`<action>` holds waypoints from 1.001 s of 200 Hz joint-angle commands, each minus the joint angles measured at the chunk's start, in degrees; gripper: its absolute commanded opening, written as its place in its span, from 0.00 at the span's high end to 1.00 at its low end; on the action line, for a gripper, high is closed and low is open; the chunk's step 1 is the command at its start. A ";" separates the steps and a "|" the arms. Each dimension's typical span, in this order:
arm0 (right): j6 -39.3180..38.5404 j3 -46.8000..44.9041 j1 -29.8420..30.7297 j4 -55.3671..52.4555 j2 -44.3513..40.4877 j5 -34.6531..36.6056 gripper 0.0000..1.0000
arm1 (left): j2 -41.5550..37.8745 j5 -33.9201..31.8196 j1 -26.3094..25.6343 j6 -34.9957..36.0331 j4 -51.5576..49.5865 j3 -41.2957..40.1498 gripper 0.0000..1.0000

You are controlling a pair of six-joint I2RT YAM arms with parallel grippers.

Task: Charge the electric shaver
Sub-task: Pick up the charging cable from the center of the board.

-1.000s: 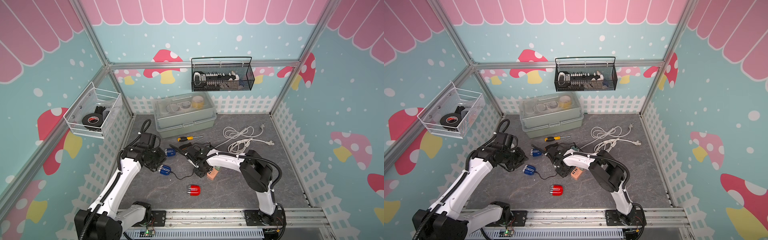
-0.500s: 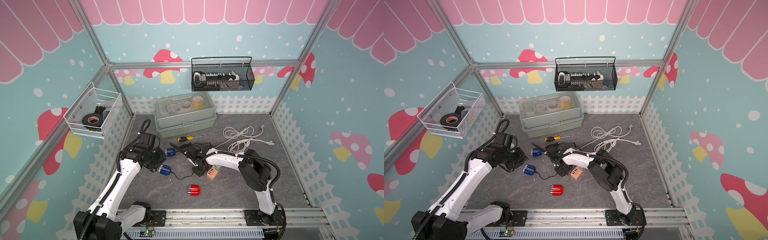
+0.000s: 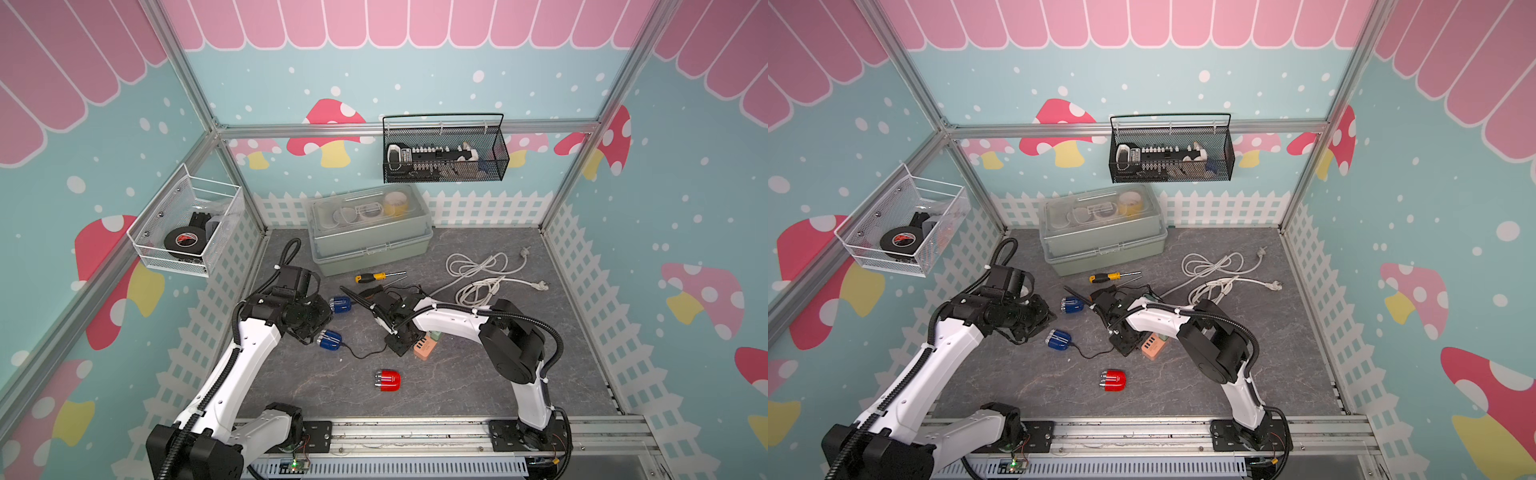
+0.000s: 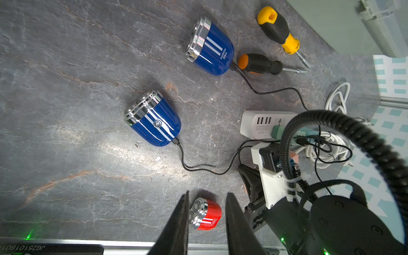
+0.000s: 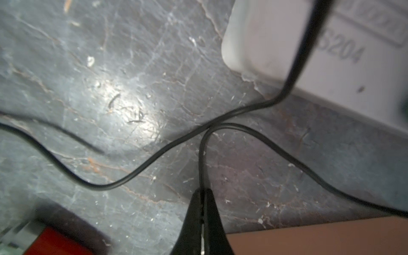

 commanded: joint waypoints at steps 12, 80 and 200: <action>-0.37 -2.11 -0.33 -0.38 -4.63 -2.02 1.00 | -0.75 0.95 0.12 0.82 -0.81 0.23 0.72; 4.41 -5.70 -5.31 4.49 -20.14 -16.50 1.00 | 0.63 2.57 -6.86 -2.48 6.43 1.08 0.69; 61.99 -23.04 -24.70 63.77 -34.12 -33.44 1.00 | 9.60 15.02 -18.41 -23.92 43.05 7.64 0.67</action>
